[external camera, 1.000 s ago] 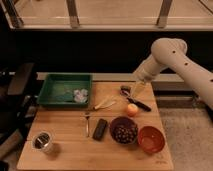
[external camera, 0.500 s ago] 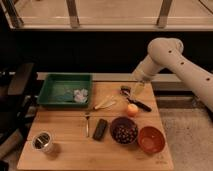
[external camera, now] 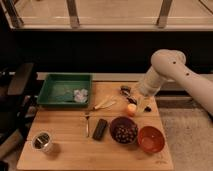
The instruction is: Place grapes in tray
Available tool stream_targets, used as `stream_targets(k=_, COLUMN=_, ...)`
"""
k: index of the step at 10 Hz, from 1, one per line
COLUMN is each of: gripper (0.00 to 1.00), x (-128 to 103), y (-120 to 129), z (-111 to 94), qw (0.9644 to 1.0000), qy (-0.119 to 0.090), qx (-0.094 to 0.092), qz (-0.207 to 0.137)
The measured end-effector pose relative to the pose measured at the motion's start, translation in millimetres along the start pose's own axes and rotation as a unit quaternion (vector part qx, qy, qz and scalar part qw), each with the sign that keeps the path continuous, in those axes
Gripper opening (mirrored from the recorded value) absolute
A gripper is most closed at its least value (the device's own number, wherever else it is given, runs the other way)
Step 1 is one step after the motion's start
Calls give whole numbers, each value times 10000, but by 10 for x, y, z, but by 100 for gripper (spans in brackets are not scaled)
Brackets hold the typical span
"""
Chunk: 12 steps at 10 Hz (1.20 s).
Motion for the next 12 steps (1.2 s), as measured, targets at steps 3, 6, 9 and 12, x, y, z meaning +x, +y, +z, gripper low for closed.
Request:
stream_targets(k=3, gripper=80, x=127, y=239, z=284, qw=9997, qy=-5, qx=-225, qz=-14)
stream_targets(k=6, gripper=80, x=254, y=466, z=555, qw=9984, qy=-57, qx=-553, qz=55)
stream_targets(k=9, gripper=80, x=346, y=628, z=762, qw=9951, qy=-88, qx=-987, qz=12)
stream_targets(k=12, gripper=80, x=344, y=756, z=909, qw=9915, qy=-200, qx=-1284, qz=-80)
